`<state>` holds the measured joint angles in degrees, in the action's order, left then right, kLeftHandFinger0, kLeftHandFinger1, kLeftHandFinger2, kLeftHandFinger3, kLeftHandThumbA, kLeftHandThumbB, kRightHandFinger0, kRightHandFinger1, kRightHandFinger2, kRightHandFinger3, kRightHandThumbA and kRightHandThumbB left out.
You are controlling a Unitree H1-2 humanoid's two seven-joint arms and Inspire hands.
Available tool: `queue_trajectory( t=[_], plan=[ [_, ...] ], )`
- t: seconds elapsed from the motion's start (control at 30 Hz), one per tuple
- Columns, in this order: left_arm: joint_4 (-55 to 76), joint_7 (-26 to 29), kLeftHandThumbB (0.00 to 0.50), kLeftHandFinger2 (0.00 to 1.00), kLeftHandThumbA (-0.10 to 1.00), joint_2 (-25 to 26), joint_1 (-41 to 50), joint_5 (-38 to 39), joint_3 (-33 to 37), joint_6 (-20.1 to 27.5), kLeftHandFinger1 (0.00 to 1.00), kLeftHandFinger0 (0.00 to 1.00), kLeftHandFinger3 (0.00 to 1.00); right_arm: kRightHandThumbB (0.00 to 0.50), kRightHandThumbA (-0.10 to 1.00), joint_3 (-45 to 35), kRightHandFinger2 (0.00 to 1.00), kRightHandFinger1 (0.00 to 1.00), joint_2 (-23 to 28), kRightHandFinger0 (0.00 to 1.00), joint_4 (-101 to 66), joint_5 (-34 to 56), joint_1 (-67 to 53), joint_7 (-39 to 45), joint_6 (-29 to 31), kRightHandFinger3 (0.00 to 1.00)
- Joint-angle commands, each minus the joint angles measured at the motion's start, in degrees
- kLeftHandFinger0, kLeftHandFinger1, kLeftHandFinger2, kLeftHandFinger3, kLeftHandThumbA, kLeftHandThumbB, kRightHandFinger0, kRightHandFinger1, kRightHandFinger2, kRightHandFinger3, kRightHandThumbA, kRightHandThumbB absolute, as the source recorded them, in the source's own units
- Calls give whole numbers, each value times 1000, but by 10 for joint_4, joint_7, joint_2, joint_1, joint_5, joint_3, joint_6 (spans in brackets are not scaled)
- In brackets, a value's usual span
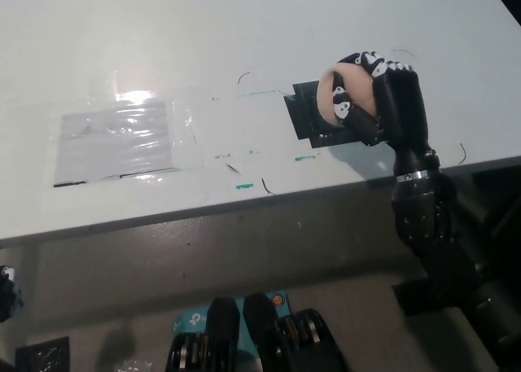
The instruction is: The robot uses its right hand to grab and squeeze a pink dumpling toy kept on the black mask on the desk
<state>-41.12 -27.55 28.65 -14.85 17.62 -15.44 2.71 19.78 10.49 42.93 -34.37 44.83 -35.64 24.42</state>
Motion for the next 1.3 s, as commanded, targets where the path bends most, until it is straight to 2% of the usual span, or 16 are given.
queue_trajectory(
  t=[0.0, 0.07, 0.1, 0.13, 0.17, 0.2, 0.23, 0.27, 0.3, 0.37, 0.43, 0.73, 0.87, 0.97, 1.07, 1.27],
  plan=[
    [14, -15, 500, 98, 991, 24, -14, 6, 0, 12, 17, 0, 111, 152, -100, 0, 839, 400, 8, 37, 16, 4, 39, 48, 10, 395],
    [8, -14, 500, 98, 989, 24, -16, 6, -1, 15, 14, 0, 108, 38, -100, 3, 793, 414, 10, 3, 14, -5, 39, 65, -17, 511],
    [7, -15, 500, 104, 991, 25, -16, 4, 0, 17, 23, 0, 113, 69, -100, 4, 879, 434, 9, 11, 15, -8, 40, 82, -42, 759],
    [6, -16, 500, 106, 991, 25, -16, 4, 1, 18, 24, 0, 115, 45, -100, 8, 885, 487, 9, 79, 8, -17, 41, 102, -75, 1000],
    [5, -16, 500, 106, 990, 25, -16, 4, 1, 18, 24, 0, 115, 2, -100, 9, 790, 476, 10, 76, 6, -19, 40, 106, -82, 1000],
    [5, -17, 500, 105, 988, 25, -17, 6, 0, 16, 24, 0, 114, 9, -100, 14, 826, 597, 12, 209, -1, -26, 41, 129, -109, 1000],
    [3, -17, 500, 105, 987, 27, -19, 5, 0, 18, 24, 0, 115, 97, -100, 18, 936, 770, 12, 391, 6, -30, 45, 135, -115, 1000],
    [3, -16, 500, 107, 988, 27, -20, 3, 1, 20, 24, 0, 118, 71, -100, 23, 879, 795, 14, 507, 13, -35, 48, 144, -123, 1000],
    [6, -12, 500, 103, 989, 25, -20, 2, 1, 19, 18, 0, 118, 77, -100, 28, 1000, 980, 16, 681, 21, -42, 49, 151, -138, 1000],
    [7, -14, 500, 94, 989, 26, -20, 4, 0, 18, 8, 0, 105, 93, -100, 29, 1000, 1000, 16, 901, 34, -36, 53, 170, -151, 1000],
    [9, -15, 500, 84, 990, 27, -21, 4, 1, 17, 2, 0, 96, 104, -100, 28, 1000, 1000, 14, 978, 52, -30, 57, 173, -154, 1000],
    [22, -8, 500, 83, 1000, 28, -18, 2, 1, 11, 5, 0, 97, 134, -100, 37, 1000, 1000, 14, 1000, 129, -36, 68, 157, -153, 1000],
    [16, -11, 500, 84, 1000, 28, -19, -1, 2, 24, 4, 0, 104, 119, -100, 38, 1000, 1000, 14, 1000, 144, -32, 73, 160, -148, 1000],
    [17, -11, 500, 98, 1000, 28, -18, 3, 1, 16, 23, 0, 113, 134, -29, 45, 1000, 1000, 16, 1000, 125, -45, 68, 155, -167, 1000],
    [18, -12, 500, 100, 1000, 28, -15, 4, 1, 13, 22, 0, 113, 156, 126, 46, 1000, 1000, 16, 1000, 104, -50, 61, 157, -186, 1000],
    [18, -10, 500, 104, 998, 26, -16, 5, 0, 8, 19, 0, 109, 210, 253, 43, 1000, 1000, 19, 1000, 35, -57, 40, 161, -203, 1000]
  ],
)
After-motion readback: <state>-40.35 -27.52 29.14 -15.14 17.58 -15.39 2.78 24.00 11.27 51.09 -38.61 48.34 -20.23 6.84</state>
